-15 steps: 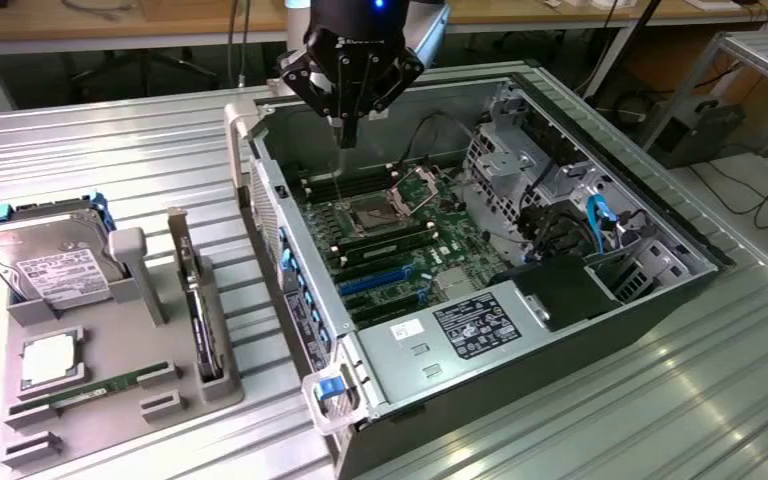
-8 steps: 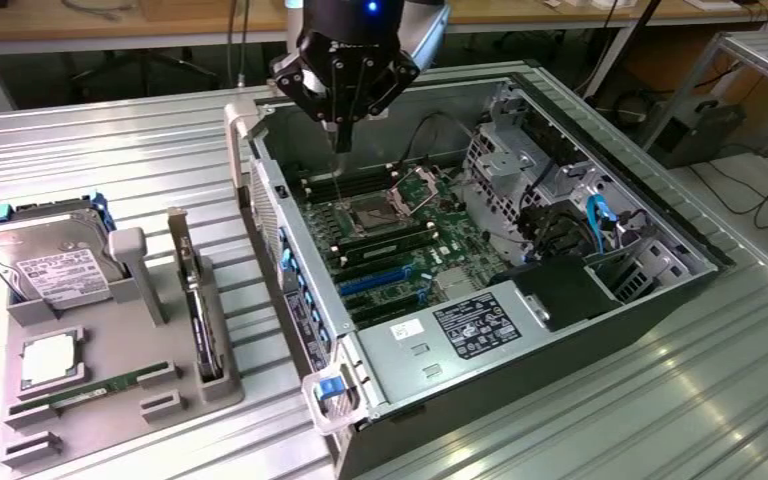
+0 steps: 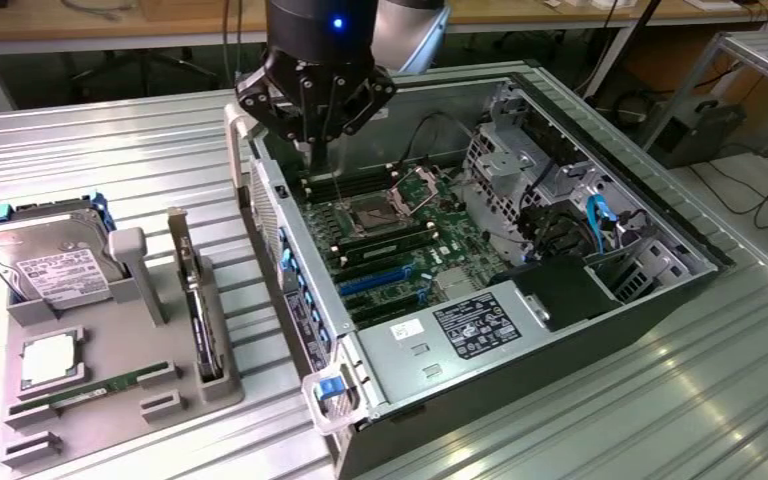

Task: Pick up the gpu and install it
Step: 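Reach for the gpu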

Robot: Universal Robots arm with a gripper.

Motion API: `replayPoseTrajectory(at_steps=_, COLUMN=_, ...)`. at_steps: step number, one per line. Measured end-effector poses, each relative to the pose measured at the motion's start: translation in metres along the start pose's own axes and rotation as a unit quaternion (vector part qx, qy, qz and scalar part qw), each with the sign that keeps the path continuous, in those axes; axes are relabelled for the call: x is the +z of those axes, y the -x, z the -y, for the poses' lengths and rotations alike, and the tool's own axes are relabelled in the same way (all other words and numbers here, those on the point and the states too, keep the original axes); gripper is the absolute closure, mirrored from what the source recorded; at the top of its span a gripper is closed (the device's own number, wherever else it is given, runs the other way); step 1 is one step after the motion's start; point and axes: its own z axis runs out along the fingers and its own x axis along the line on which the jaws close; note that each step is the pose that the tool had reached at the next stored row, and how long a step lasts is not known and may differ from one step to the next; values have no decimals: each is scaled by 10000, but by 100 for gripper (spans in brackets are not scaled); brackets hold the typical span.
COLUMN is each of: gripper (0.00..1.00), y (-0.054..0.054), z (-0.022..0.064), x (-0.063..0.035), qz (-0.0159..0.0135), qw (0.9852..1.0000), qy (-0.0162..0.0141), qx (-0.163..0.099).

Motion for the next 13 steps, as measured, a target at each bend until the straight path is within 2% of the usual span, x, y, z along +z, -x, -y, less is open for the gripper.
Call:
replayPoseTrajectory(at_steps=5, gripper=89, y=-195, z=90, x=-5, qz=0, qw=10000, qy=0, qx=0)
replayPoseTrajectory(at_steps=9, gripper=89, y=-466, z=189, x=19, qz=0, qw=10000, qy=0, qx=0)
replayPoseTrajectory(at_steps=13, gripper=89, y=-738, z=278, x=99, qz=0, qw=10000, qy=-1, qx=0)
